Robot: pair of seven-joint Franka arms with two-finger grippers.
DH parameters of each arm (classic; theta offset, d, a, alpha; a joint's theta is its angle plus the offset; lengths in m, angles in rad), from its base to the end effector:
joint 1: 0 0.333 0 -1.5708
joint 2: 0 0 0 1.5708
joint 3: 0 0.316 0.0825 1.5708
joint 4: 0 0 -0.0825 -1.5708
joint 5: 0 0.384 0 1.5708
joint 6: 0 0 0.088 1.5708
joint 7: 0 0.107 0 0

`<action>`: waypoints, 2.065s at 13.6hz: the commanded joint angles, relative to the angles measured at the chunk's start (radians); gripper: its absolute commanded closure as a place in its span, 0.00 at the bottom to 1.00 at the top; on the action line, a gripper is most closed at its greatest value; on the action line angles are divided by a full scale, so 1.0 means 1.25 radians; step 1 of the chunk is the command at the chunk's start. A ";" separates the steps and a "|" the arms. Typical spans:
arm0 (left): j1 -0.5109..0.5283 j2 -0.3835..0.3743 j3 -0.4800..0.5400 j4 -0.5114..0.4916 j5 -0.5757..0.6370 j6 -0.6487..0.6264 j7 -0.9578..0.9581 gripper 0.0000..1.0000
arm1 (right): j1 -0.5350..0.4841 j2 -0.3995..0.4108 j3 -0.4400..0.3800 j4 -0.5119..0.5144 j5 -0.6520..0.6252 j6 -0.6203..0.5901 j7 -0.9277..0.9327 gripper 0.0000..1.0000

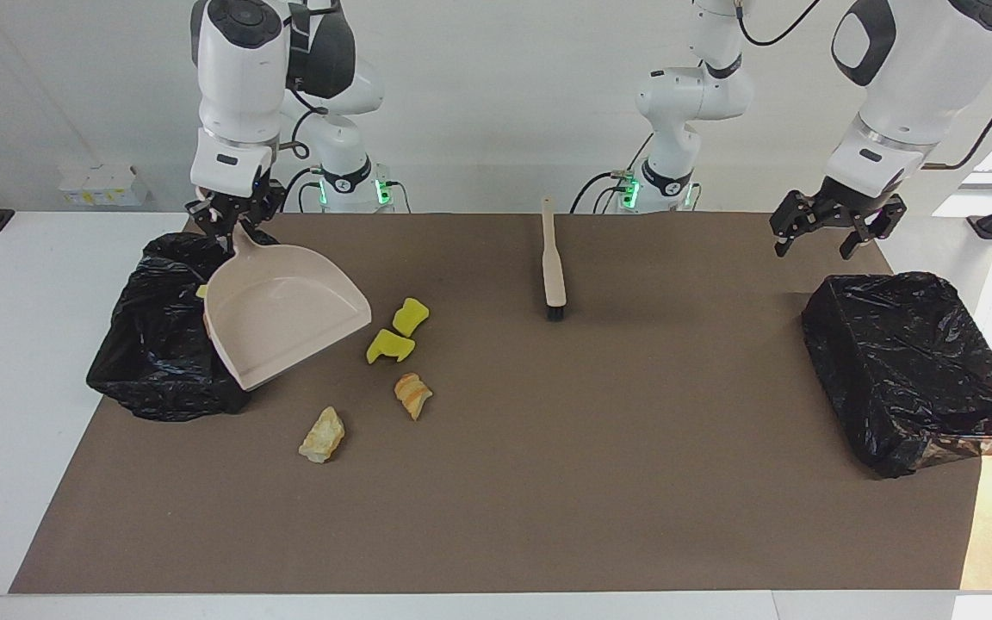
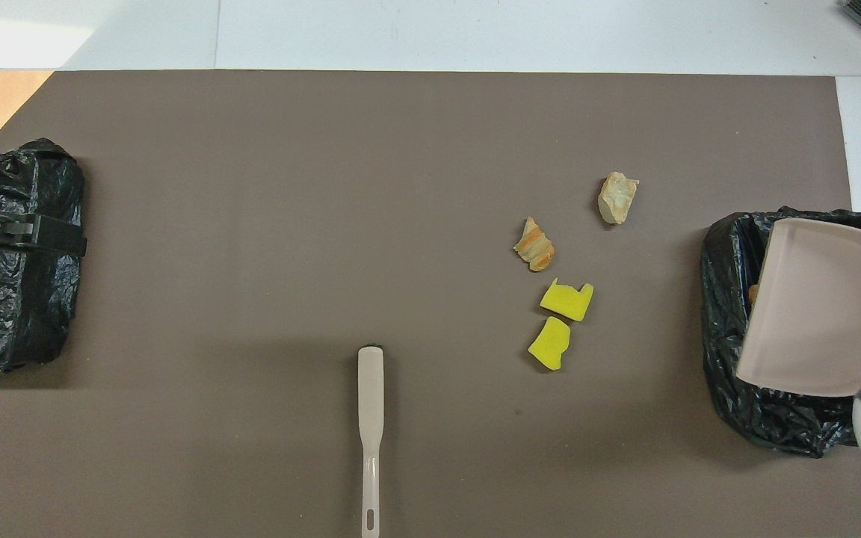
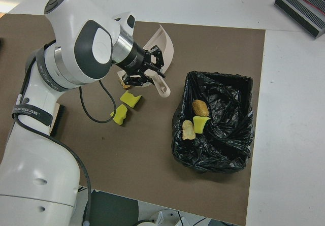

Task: Sweep and dump trash in bin
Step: 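Return the dustpan to the table center with the right gripper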

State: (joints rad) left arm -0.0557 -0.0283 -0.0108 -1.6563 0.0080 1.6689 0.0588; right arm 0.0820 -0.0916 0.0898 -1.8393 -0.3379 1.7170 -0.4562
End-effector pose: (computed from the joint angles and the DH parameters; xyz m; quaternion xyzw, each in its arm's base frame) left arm 0.5527 -0.0361 0.6083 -0.9978 0.0629 -0.0205 0.0041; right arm 0.5286 0.0621 0.5644 0.9285 0.3297 -0.0394 0.1661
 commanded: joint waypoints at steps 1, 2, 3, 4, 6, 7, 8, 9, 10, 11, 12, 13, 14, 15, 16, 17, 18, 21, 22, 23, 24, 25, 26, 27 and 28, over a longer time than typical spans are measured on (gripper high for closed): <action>0.009 0.001 -0.006 0.011 0.011 -0.010 0.004 0.00 | 0.042 0.142 -0.002 0.133 0.058 -0.026 0.194 1.00; 0.009 0.002 -0.006 0.011 0.011 -0.010 0.003 0.00 | 0.053 0.199 -0.001 0.197 0.068 -0.030 0.268 1.00; 0.009 0.001 -0.006 0.011 0.011 -0.010 0.003 0.00 | 0.079 0.248 -0.001 0.249 0.068 -0.032 0.320 1.00; 0.009 0.001 -0.006 0.011 0.011 -0.010 0.003 0.00 | 0.112 0.296 -0.001 0.299 0.068 -0.027 0.382 1.00; 0.009 0.002 -0.006 0.011 0.011 -0.010 0.003 0.00 | 0.128 0.363 0.003 0.364 0.113 -0.018 0.504 1.00; 0.009 0.002 -0.006 0.011 0.011 -0.010 0.003 0.00 | 0.143 0.407 0.005 0.408 0.155 -0.011 0.549 1.00; 0.009 0.001 -0.006 0.011 0.011 -0.010 0.003 0.00 | 0.177 0.444 0.005 0.445 0.161 -0.005 0.611 1.00; 0.009 0.001 -0.006 0.011 0.011 -0.010 0.003 0.00 | 0.205 0.483 0.005 0.482 0.164 0.008 0.688 1.00; 0.009 0.002 -0.006 0.011 0.011 -0.010 0.003 0.00 | 0.219 0.518 0.010 0.514 0.170 0.018 0.745 1.00; 0.009 0.001 -0.006 0.011 0.011 -0.010 0.003 0.00 | 0.229 0.547 0.029 0.537 0.179 0.027 0.784 1.00; 0.009 0.002 -0.006 0.011 0.011 -0.010 0.003 0.00 | 0.231 0.566 0.048 0.544 0.182 0.046 0.814 1.00; 0.009 0.002 -0.006 0.011 0.011 -0.010 0.003 0.00 | 0.235 0.584 0.075 0.544 0.183 0.075 0.861 1.00; 0.009 0.002 -0.006 0.011 0.011 -0.010 0.003 0.00 | 0.240 0.606 0.098 0.544 0.182 0.107 0.917 1.00; 0.009 0.002 -0.006 0.011 0.011 -0.010 0.003 0.00 | 0.242 0.630 0.112 0.546 0.182 0.125 0.943 1.00; 0.009 0.002 -0.006 0.011 0.011 -0.010 0.003 0.00 | 0.261 0.644 0.124 0.568 0.183 0.133 0.948 1.00; 0.009 0.002 -0.006 0.011 0.011 -0.010 0.003 0.00 | 0.274 0.657 0.127 0.576 0.183 0.136 0.949 1.00; 0.009 0.001 -0.006 0.011 0.011 -0.010 0.003 0.00 | 0.277 0.660 0.133 0.576 0.186 0.143 0.948 1.00; 0.009 0.001 -0.006 0.011 0.011 -0.010 0.003 0.00 | 0.291 0.677 0.158 0.570 0.195 0.152 0.948 1.00; 0.009 0.001 -0.006 0.011 0.011 -0.010 0.003 0.00 | 0.294 0.681 0.159 0.568 0.200 0.151 0.948 1.00; 0.009 0.002 -0.006 0.011 0.011 -0.010 0.003 0.00 | 0.293 0.680 0.159 0.566 0.216 0.151 0.948 1.00; 0.009 0.001 -0.006 0.011 0.011 -0.010 0.003 0.00 | 0.294 0.681 0.158 0.557 0.230 0.152 0.948 1.00; 0.009 0.002 -0.006 0.011 0.011 -0.010 0.003 0.00 | 0.299 0.684 0.158 0.552 0.230 0.159 0.949 1.00; 0.009 0.002 -0.006 0.011 0.011 -0.010 0.003 0.00 | 0.299 0.684 0.158 0.541 0.232 0.175 0.949 1.00; 0.009 0.002 -0.006 0.011 0.011 -0.011 0.003 0.00 | 0.299 0.682 0.158 0.536 0.233 0.174 0.948 1.00; 0.009 0.001 -0.006 0.011 0.011 -0.010 0.003 0.00 | 0.299 0.681 0.158 0.535 0.236 0.178 0.949 1.00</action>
State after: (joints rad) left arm -0.0557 -0.0283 -0.0107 -1.6563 0.0080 1.6689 0.0588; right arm 0.4589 0.7602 0.2794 -1.1647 -0.0643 1.9114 0.7161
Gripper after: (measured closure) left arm 0.000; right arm 0.683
